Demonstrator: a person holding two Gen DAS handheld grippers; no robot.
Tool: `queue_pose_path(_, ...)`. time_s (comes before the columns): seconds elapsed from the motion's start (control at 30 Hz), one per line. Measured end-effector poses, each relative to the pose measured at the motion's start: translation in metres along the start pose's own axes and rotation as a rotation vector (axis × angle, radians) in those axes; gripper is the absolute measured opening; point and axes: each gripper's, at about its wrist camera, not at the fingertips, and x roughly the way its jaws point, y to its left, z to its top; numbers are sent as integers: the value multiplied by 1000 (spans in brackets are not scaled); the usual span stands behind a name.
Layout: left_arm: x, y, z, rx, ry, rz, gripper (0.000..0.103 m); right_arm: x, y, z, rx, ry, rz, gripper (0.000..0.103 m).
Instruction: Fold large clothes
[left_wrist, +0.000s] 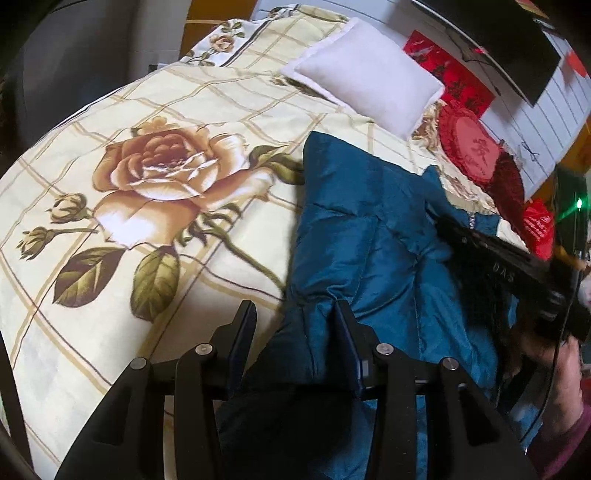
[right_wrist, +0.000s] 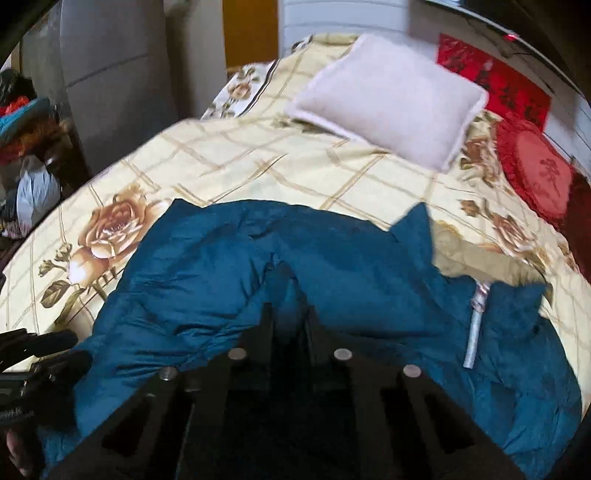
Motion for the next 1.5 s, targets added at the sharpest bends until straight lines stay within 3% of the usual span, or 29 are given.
queue_pose_path(0.1,0,-9,-2,31,-10,-4,76,15,-9,-16,77,38,-38,14)
queue_pose_path(0.2,1,-15,-4,63,-14,38,76,15,2,-17,31,22,-96,20)
queue_pose_path(0.27,4,-15,-5,65,-8,44,76,5,0,-16,50,27,-74,28)
queue_pose_path(0.33,4,-14,-5,56,-5,41,76,-18,-13,-25,110,7,-35,48)
queue_pose_path(0.4,4,-13,-5,53,-5,40,76,-46,-30,-40,151,-23,-19,61)
queue_pose_path(0.47,3,-13,-5,52,-6,42,76,-73,-44,-59,171,-36,-26,64)
queue_pose_path(0.57,0,-14,-6,45,-9,40,76,-116,-76,-93,215,-67,-106,69)
queue_pose_path(0.7,-7,-20,-7,52,-28,36,76,-158,-137,-133,327,-83,-269,84)
queue_pose_path(0.83,-14,-33,-10,95,-65,54,76,-168,-191,-159,453,-40,-369,84)
queue_pose_path(1.07,-42,-33,-4,56,-201,-14,76,-151,-211,-169,519,-22,-331,81)
queue_pose_path(1.1,-42,-34,-4,67,-201,-14,77,-149,-208,-167,511,-37,-295,70)
queue_pose_path(1.13,-39,-35,-4,77,-191,-12,77,-147,-205,-163,493,-42,-268,39)
queue_pose_path(1.17,-35,-36,-4,82,-177,-7,77,-143,-202,-159,469,-40,-270,26)
queue_pose_path(1.23,-24,-36,-6,84,-138,4,77,-144,-194,-149,401,-60,-322,19)
queue_pose_path(1.33,-8,-35,-11,85,-79,18,77,-146,-188,-136,336,-88,-395,17)
queue_pose_path(1.5,2,-39,-16,134,-62,68,78,-131,-195,-138,355,-24,-434,17)
